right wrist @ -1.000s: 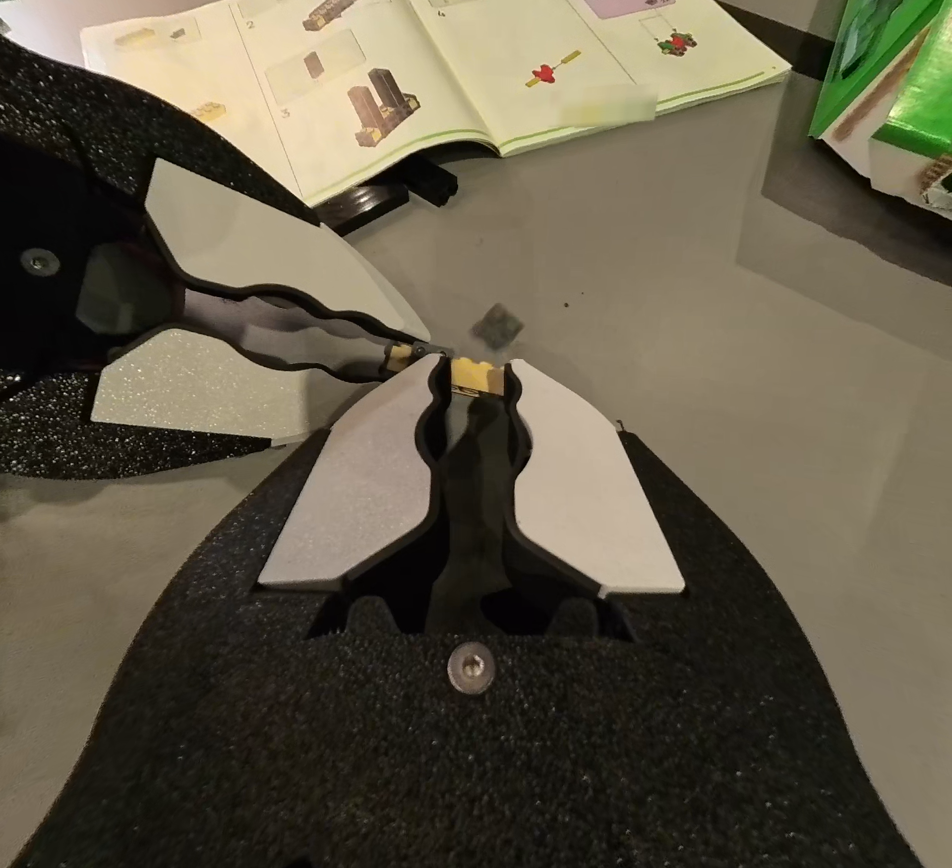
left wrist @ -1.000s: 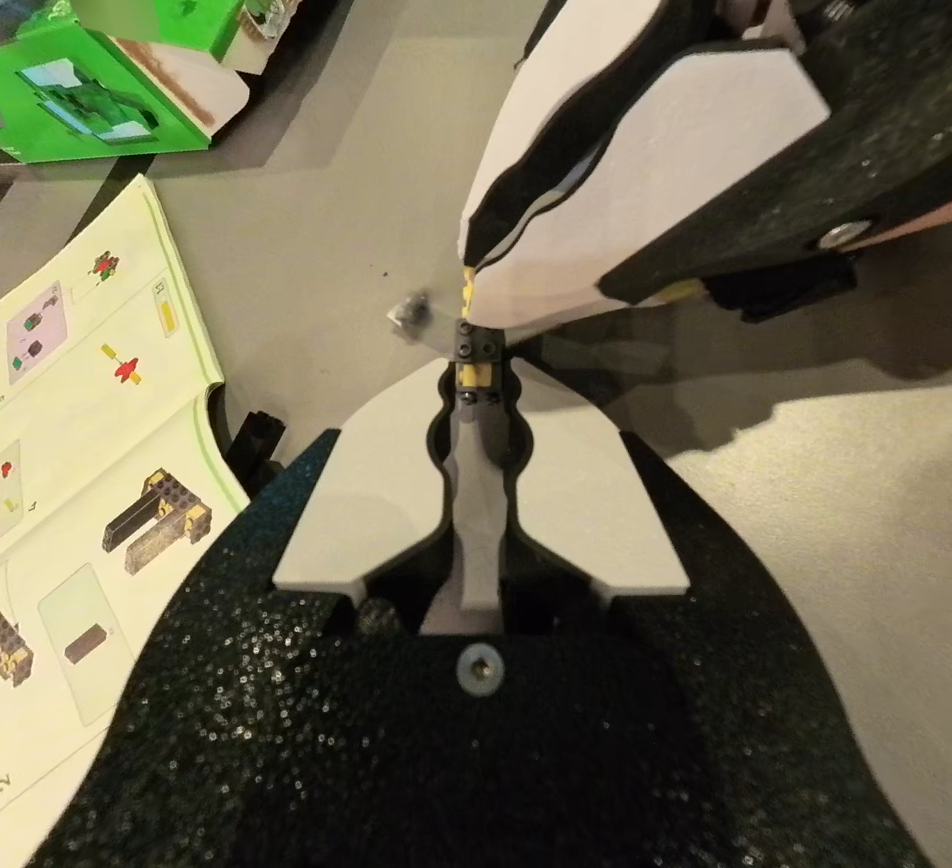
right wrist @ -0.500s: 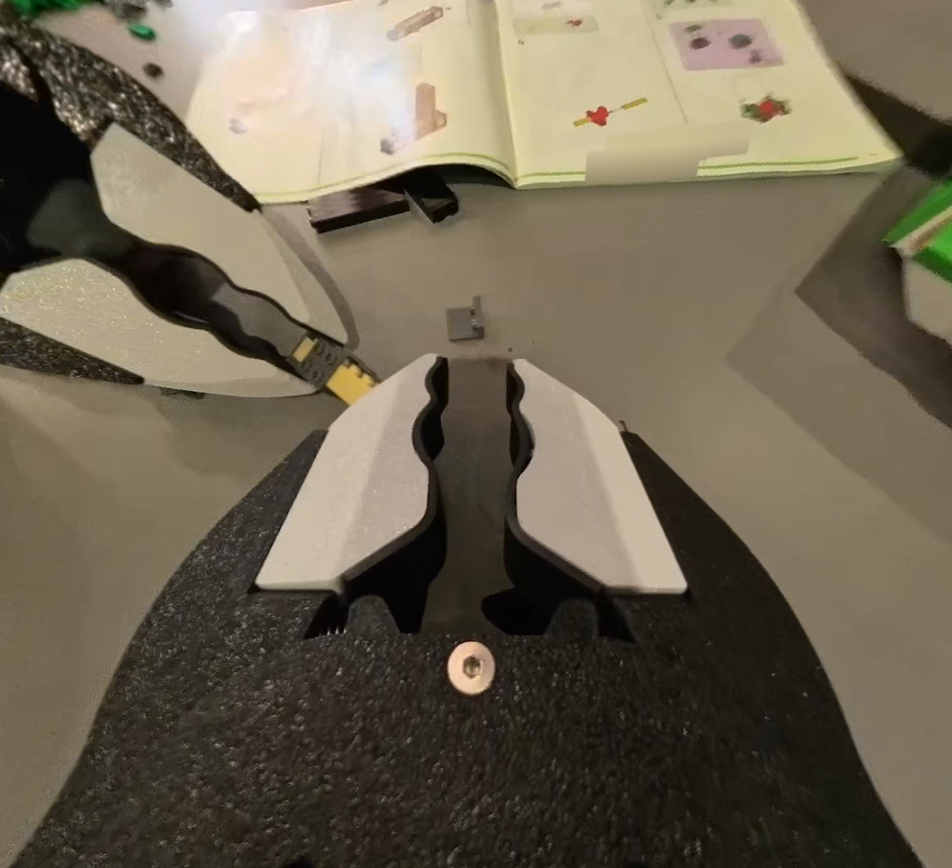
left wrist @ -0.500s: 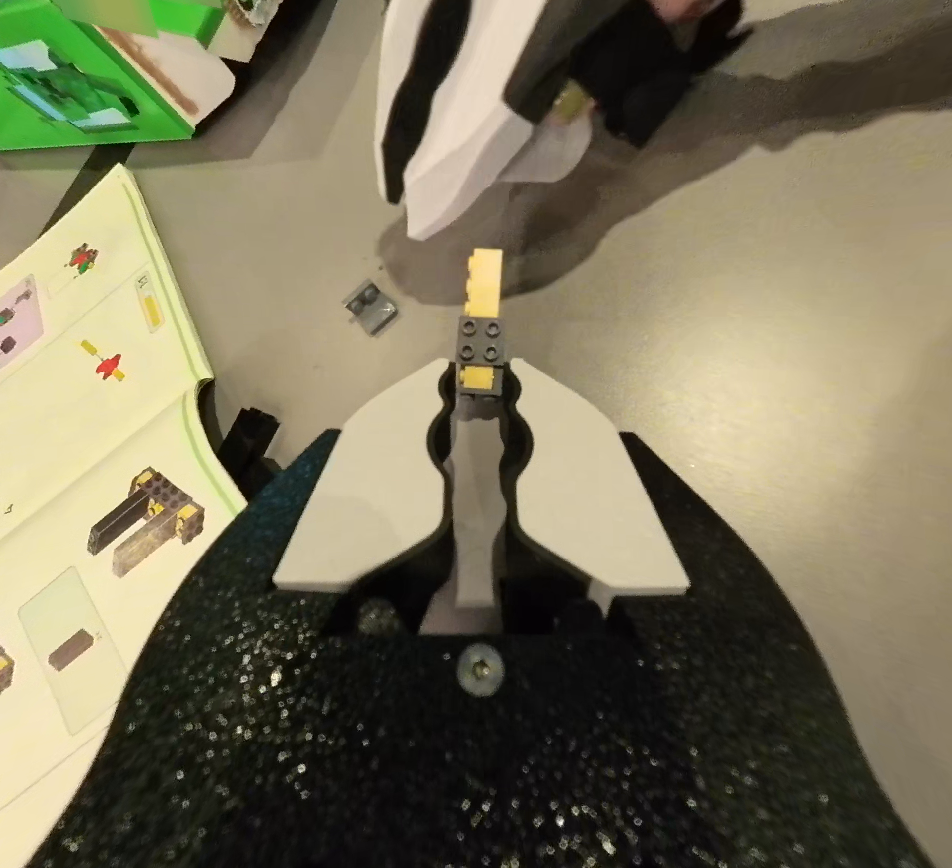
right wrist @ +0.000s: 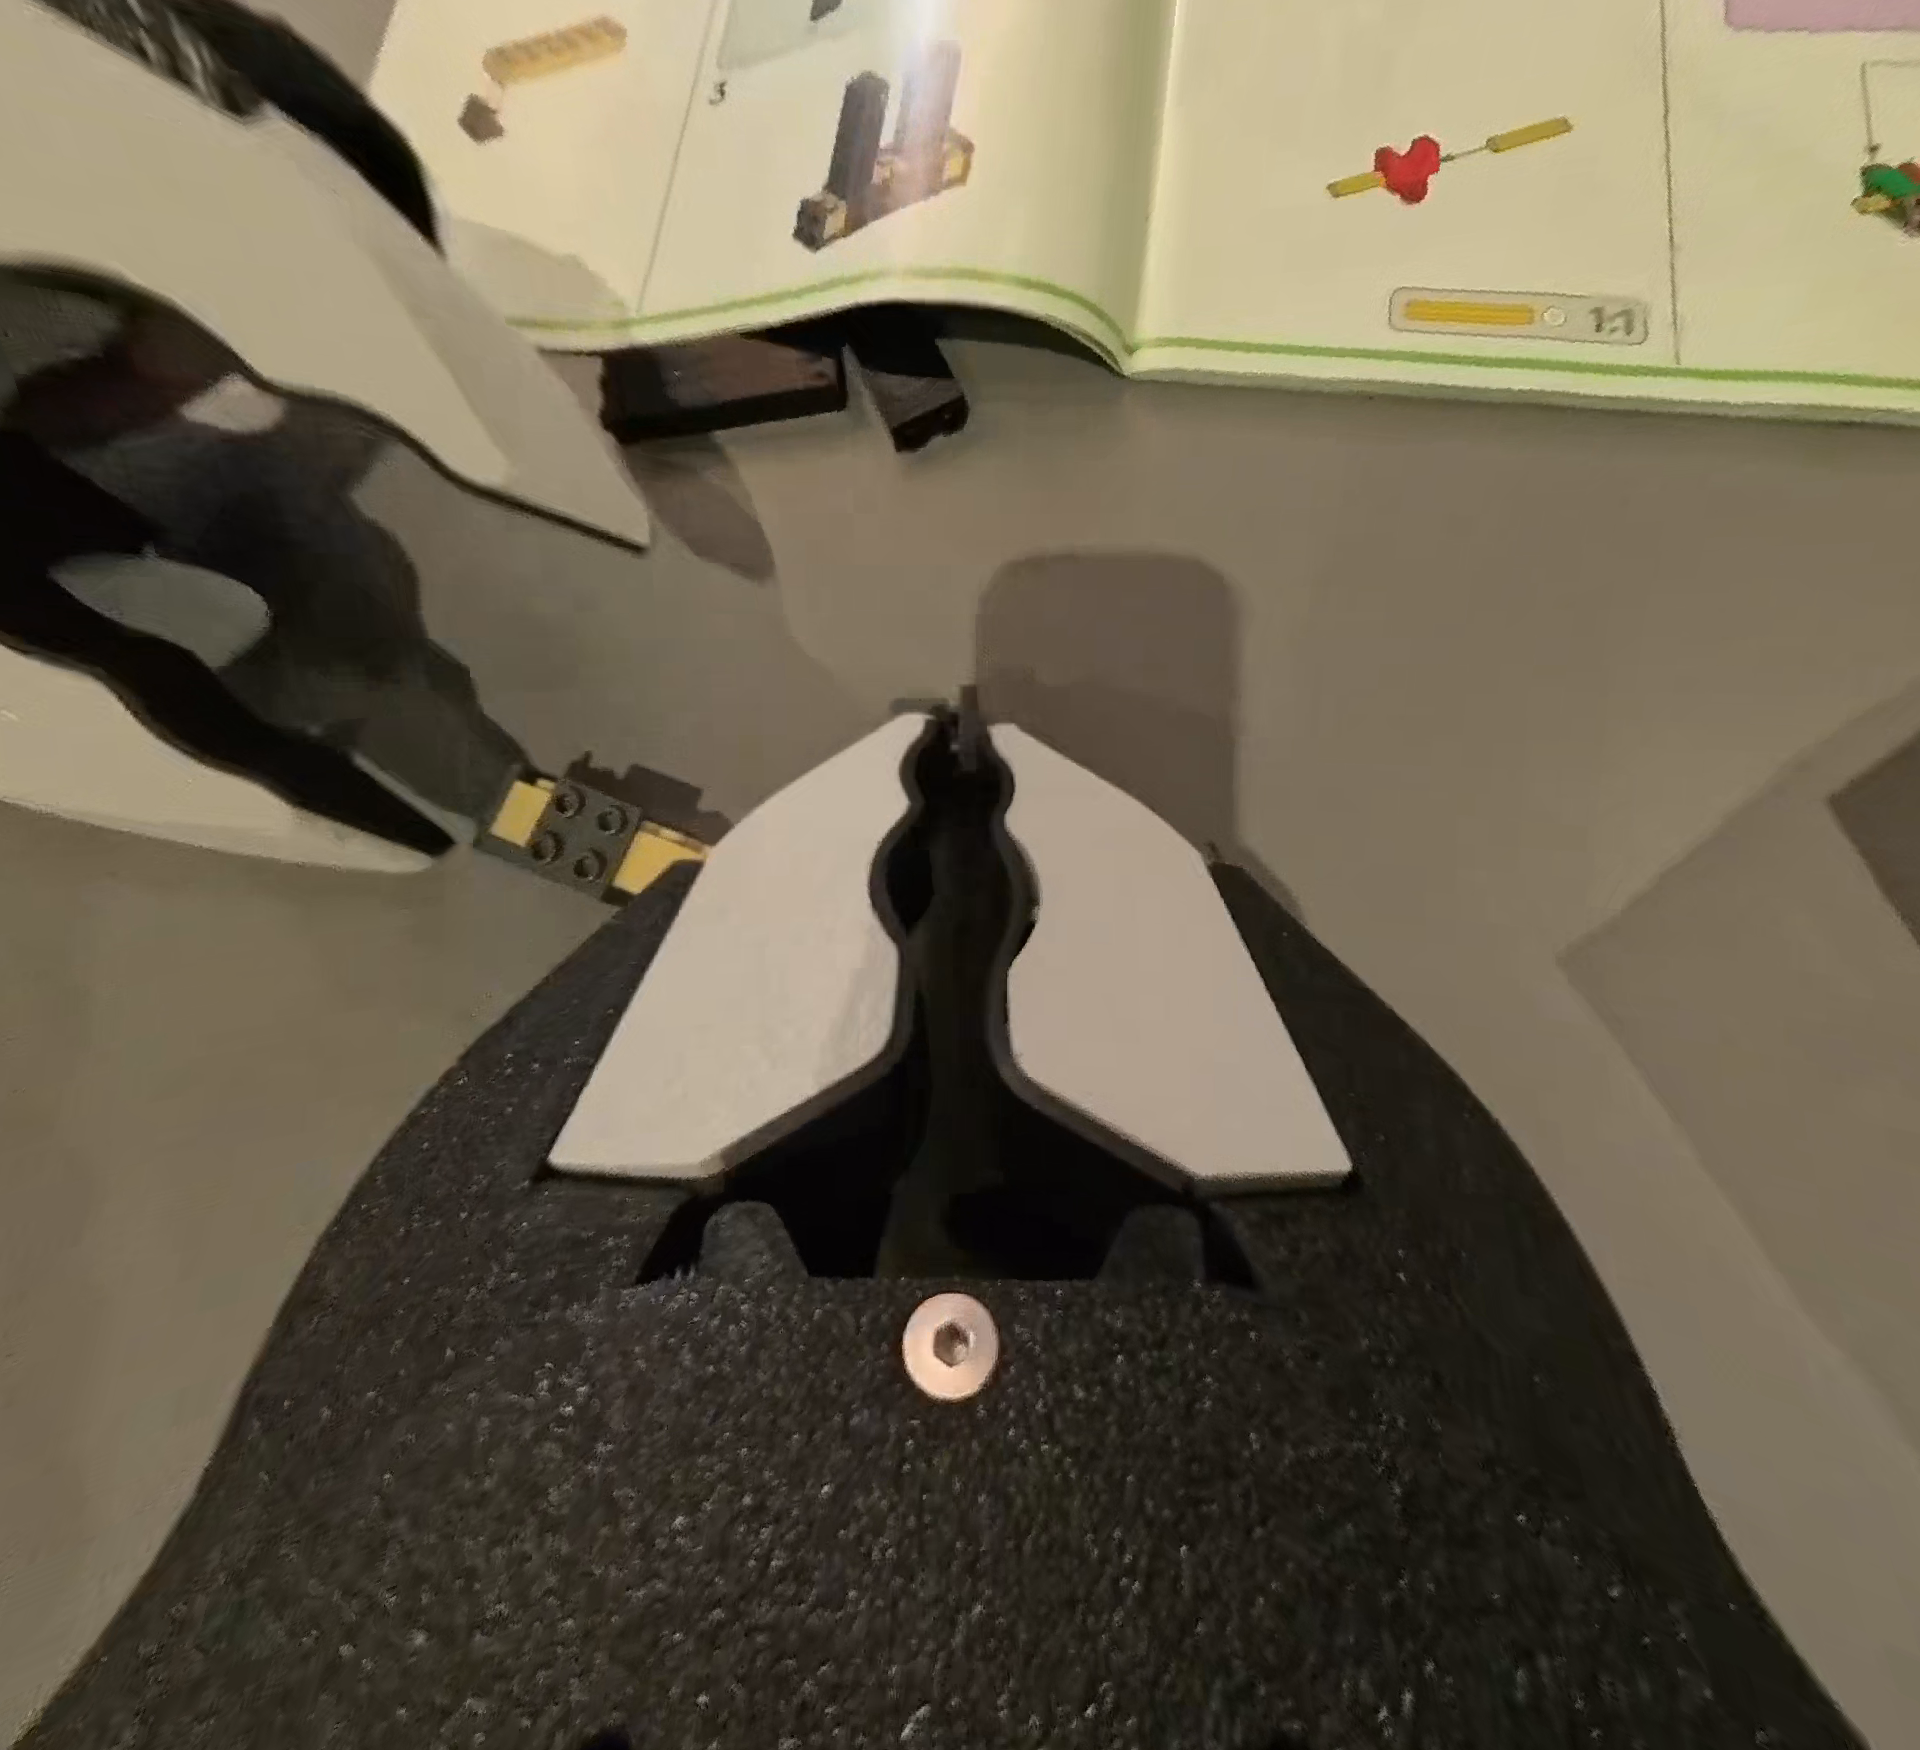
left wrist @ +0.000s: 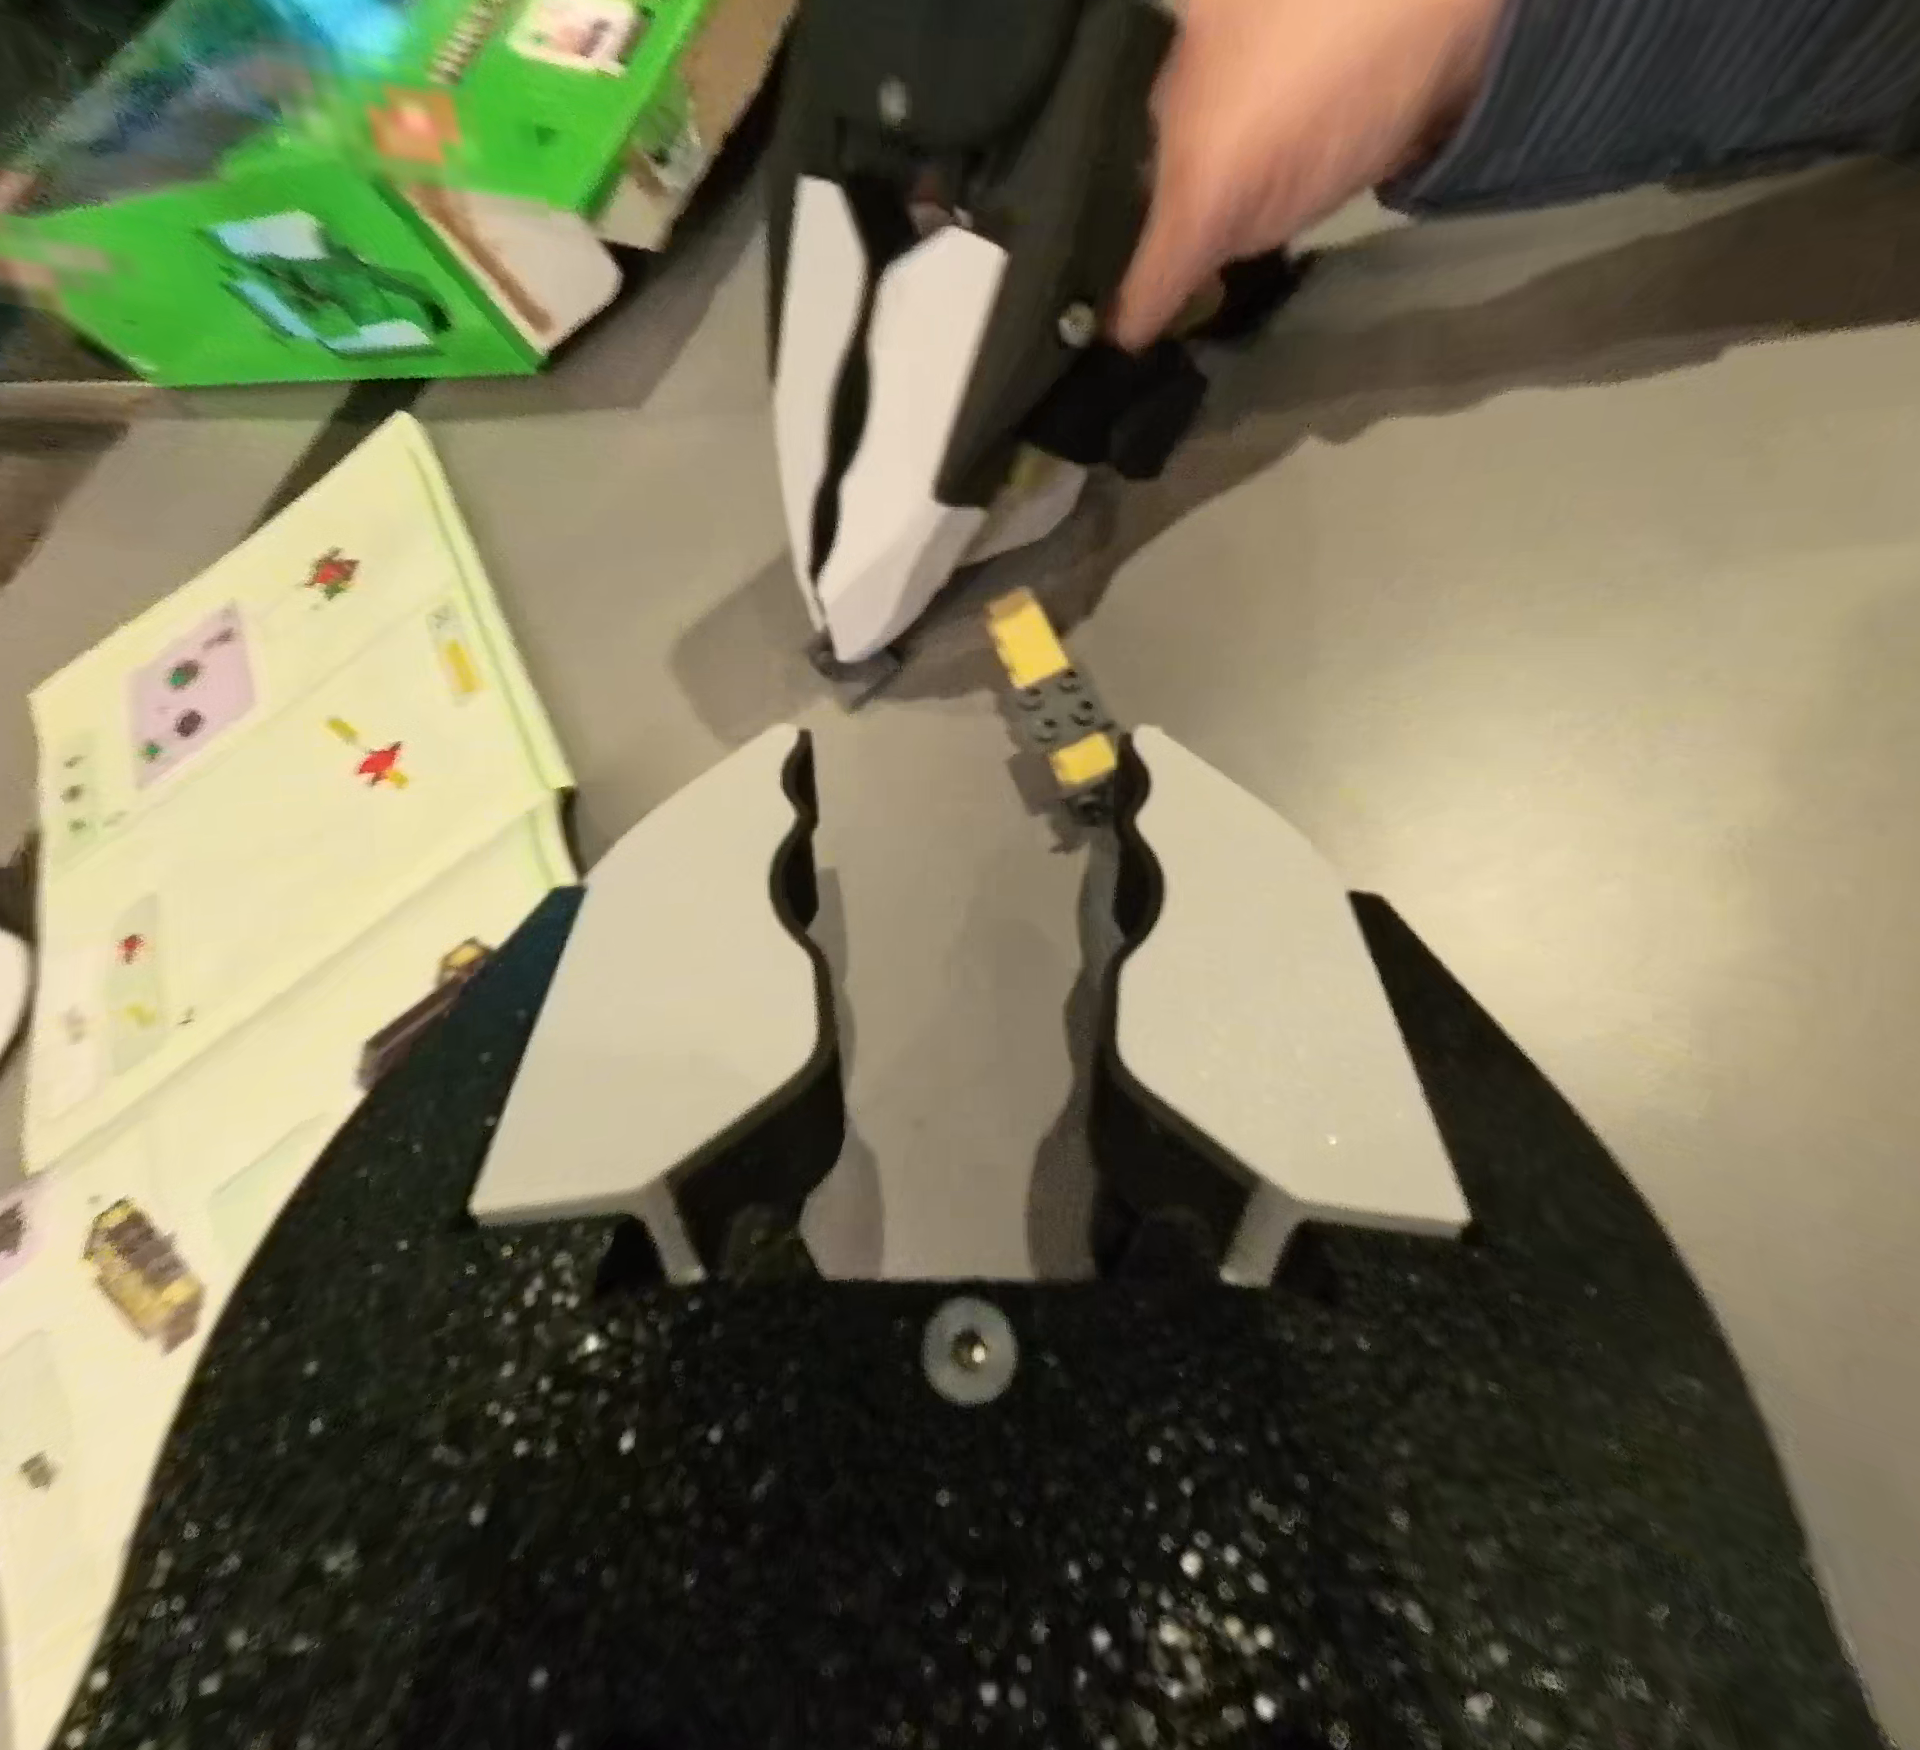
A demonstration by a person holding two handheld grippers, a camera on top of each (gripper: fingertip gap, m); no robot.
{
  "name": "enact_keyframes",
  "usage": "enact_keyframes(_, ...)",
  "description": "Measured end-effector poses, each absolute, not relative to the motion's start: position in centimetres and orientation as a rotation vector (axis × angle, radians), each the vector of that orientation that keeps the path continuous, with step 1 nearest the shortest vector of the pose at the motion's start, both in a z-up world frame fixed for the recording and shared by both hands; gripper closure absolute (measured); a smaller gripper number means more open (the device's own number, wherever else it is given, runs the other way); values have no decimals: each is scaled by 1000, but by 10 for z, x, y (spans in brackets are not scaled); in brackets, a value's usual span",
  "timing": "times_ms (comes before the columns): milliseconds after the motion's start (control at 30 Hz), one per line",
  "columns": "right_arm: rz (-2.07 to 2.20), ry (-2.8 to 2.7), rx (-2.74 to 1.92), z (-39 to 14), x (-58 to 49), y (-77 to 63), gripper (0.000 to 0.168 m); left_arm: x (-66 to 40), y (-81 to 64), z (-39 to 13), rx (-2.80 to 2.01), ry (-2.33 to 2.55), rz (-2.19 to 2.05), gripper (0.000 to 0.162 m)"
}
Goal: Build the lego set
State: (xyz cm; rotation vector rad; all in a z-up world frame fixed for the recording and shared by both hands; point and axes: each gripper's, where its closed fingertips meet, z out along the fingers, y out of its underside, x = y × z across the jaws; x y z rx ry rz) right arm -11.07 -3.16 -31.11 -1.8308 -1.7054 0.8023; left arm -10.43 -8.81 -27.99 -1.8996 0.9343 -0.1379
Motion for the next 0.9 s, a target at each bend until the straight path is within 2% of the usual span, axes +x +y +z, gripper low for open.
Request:
enact_keyframes(67,769,-1690,-1740,-301,-114,-30,163,-113,-83,-268,-1867,859,-140,116)
enact_keyframes(200,765,-1562,-1275,-238,-121,-49,164,-124,-79,-241,-1798,668,-275,138)
enact_keyframes(333,656,-1482,-903,-197,-115,-81,164,-120,-83,-228,-1769,566,-524,143)
enact_keyframes(533,493,-1458,-722,-183,-113,-103,164,-102,-101,-204,-1626,610,-777,156)
enact_keyframes(767,410,-1442,-663,-180,-108,-104,164,-97,-109,-190,-1542,598,-913,146)
enact_keyframes(900,405,-1444,-648,-181,-108,-106,164,-100,-110,-188,-1516,594,-904,158)
